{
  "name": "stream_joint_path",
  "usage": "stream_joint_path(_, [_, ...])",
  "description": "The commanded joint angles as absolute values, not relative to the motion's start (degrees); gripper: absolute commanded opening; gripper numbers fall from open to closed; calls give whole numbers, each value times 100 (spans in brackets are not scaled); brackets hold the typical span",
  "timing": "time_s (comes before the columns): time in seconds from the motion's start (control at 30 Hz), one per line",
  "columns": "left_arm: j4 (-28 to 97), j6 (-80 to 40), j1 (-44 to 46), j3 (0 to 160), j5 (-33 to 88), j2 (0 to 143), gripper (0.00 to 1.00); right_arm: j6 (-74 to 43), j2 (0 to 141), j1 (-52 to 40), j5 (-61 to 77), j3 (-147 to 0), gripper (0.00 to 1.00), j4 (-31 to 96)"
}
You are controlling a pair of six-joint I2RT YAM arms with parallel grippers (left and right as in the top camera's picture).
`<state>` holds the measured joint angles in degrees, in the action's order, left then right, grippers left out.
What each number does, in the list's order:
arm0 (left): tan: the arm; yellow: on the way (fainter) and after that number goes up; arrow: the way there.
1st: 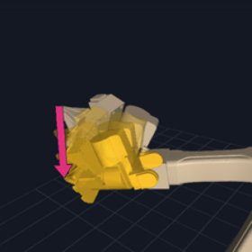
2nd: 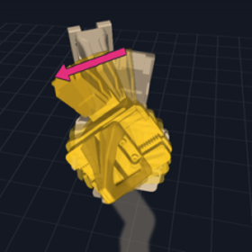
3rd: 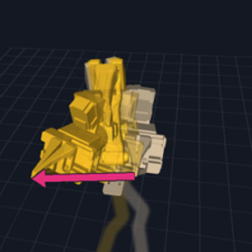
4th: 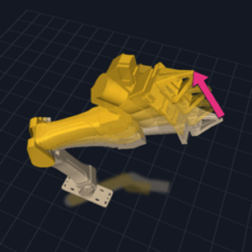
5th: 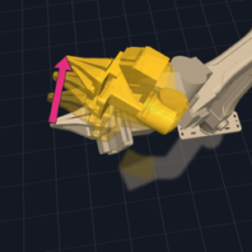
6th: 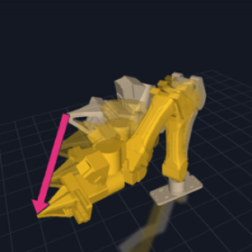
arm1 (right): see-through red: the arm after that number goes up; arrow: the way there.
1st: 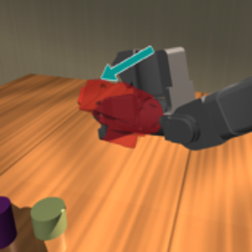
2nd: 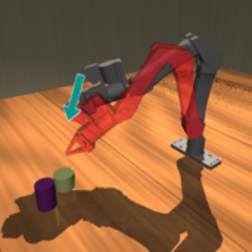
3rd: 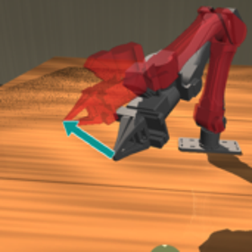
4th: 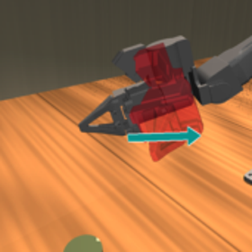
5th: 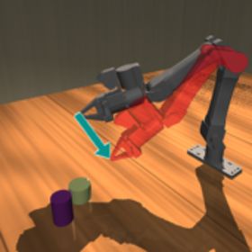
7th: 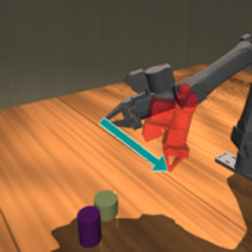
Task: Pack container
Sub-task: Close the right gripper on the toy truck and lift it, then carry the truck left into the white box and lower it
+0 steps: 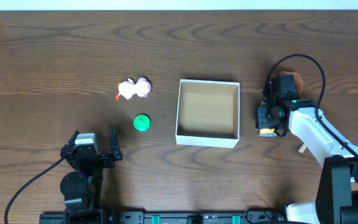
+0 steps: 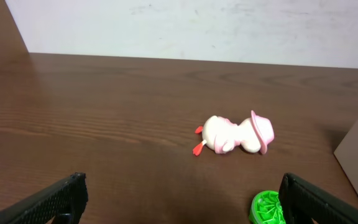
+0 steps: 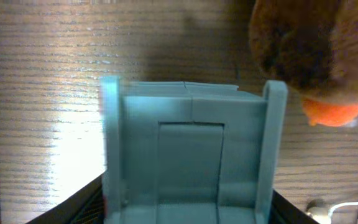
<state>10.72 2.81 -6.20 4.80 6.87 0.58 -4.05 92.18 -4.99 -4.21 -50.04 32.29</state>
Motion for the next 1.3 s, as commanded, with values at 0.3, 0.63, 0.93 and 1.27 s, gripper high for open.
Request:
stream_joint_path(0.3, [1273, 255, -598, 397, 683, 23, 98, -419, 8737, -443, -449, -5065, 55, 3474])
stream_joint_path(0.63, [1273, 255, -598, 397, 683, 23, 98, -421, 7636, -808, -445, -5068, 55, 3632])
stream_joint_path(0.93, [1273, 255, -598, 397, 681, 23, 98, -419, 6302, -1885, -458, -5068, 50, 3715])
stream_joint_path(1.27, [1273, 255, -598, 397, 683, 23, 98, -416, 5754, -2976, -451, -5068, 46, 3712])
